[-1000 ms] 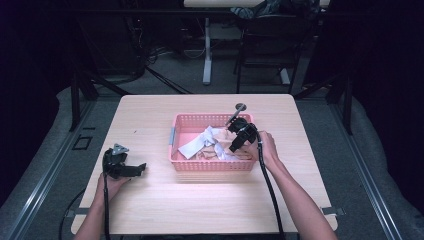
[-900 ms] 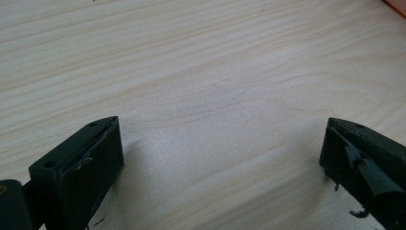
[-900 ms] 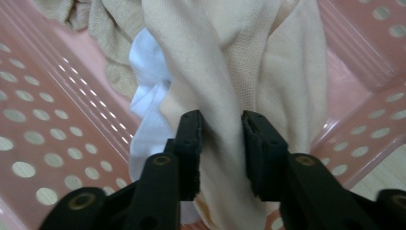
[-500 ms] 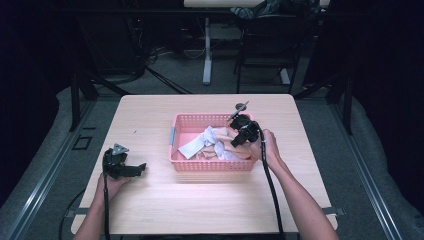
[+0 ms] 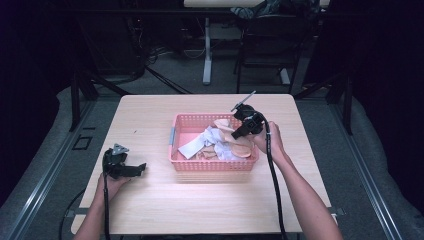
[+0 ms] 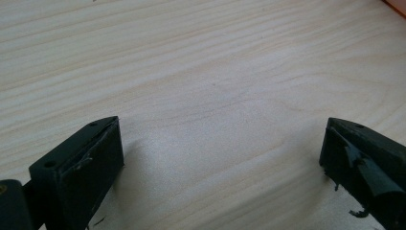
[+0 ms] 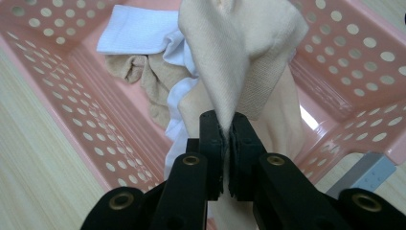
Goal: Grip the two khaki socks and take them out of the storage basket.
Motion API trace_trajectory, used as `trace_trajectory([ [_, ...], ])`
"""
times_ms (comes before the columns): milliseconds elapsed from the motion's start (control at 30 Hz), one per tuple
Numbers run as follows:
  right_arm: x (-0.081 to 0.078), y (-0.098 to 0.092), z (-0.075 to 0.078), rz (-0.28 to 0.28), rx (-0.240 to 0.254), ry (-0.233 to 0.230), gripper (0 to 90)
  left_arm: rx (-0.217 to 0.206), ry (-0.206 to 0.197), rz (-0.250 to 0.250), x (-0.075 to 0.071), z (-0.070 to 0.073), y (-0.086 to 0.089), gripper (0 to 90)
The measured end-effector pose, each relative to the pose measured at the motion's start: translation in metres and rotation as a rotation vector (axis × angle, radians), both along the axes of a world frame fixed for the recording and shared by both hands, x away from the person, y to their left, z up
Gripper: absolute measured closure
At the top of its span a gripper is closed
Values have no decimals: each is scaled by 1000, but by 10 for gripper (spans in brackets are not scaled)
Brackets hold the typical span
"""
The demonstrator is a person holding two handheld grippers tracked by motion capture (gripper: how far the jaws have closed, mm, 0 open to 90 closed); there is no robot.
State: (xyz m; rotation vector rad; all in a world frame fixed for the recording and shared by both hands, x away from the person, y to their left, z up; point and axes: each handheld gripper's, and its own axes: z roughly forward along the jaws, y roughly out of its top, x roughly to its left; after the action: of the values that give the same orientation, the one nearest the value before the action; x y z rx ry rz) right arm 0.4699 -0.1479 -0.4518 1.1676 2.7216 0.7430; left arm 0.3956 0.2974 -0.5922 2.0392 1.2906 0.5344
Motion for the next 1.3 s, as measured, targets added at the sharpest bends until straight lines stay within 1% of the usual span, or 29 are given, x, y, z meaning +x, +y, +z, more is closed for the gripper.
trace_trajectory([
  [67, 1, -1, 2, 7, 3, -6, 856, 0, 0, 0, 0, 0, 0, 10],
  [100, 1, 0, 3, -4, 14, -7, 857, 0, 0, 0, 0, 0, 0, 9],
  [167, 4, -2, 5, 3, 0, -15, 856, 0, 0, 1, 0, 0, 0, 10],
  [200, 4, -2, 4, -8, 18, -18, 857, 0, 0, 1, 0, 0, 0, 10],
  [233, 6, -4, 4, -12, 12, -21, 857, 0, 0, 1, 0, 0, 0, 10],
  [267, 7, -5, 4, -22, 18, -21, 856, 0, 0, 1, 0, 0, 0, 9],
  [333, 9, -8, 4, -25, 30, -36, 856, 0, 0, 1, 0, 0, 0, 10],
  [367, 10, -9, 5, -30, 27, -41, 856, 0, 0, 1, 0, 0, 0, 10],
  [400, 12, -10, 4, -38, 40, -45, 856, 0, 0, 1, 0, 0, 0, 10],
  [467, 15, -13, 4, -37, 54, -45, 856, 0, 0, 1, 0, 0, 0, 9],
  [500, 16, -15, 5, -42, 56, -49, 857, 0, 0, 1, 0, 0, 0, 10],
  [567, 18, -17, 4, -53, 79, -56, 858, 0, 0, 1, 0, 0, 0, 10],
  [633, 19, -17, 5, -61, 86, -67, 858, 0, 0, 1, 0, 0, 0, 10],
  [700, 19, -18, 7, -57, 98, -79, 859, 0, 0, 1, 0, 0, 0, 10],
  [733, 19, -18, 9, -66, 108, -88, 858, 0, 0, 1, 0, 0, 0, 9],
  [833, 19, -20, 13, -85, 128, -128, 860, 0, 0, 1, 0, 0, 0, 10],
  [867, 19, -21, 14, -83, 131, -139, 860, 0, 0, 1, 0, 0, 0, 10],
  [1033, 22, -24, 17, -98, 149, -148, 861, 0, 0, 1, 0, 0, 0, 9],
  [1133, 23, -25, 23, -104, 166, -153, 861, 0, 0, 1, 0, 0, 0, 10],
  [1233, 24, -26, 28, -104, 174, -176, 861, 0, 0, 1, 0, 0, 0, 9],
  [1300, 23, -26, 31, -105, 176, -179, 861, 0, 0, 1, 0, 0, 0, 9],
])
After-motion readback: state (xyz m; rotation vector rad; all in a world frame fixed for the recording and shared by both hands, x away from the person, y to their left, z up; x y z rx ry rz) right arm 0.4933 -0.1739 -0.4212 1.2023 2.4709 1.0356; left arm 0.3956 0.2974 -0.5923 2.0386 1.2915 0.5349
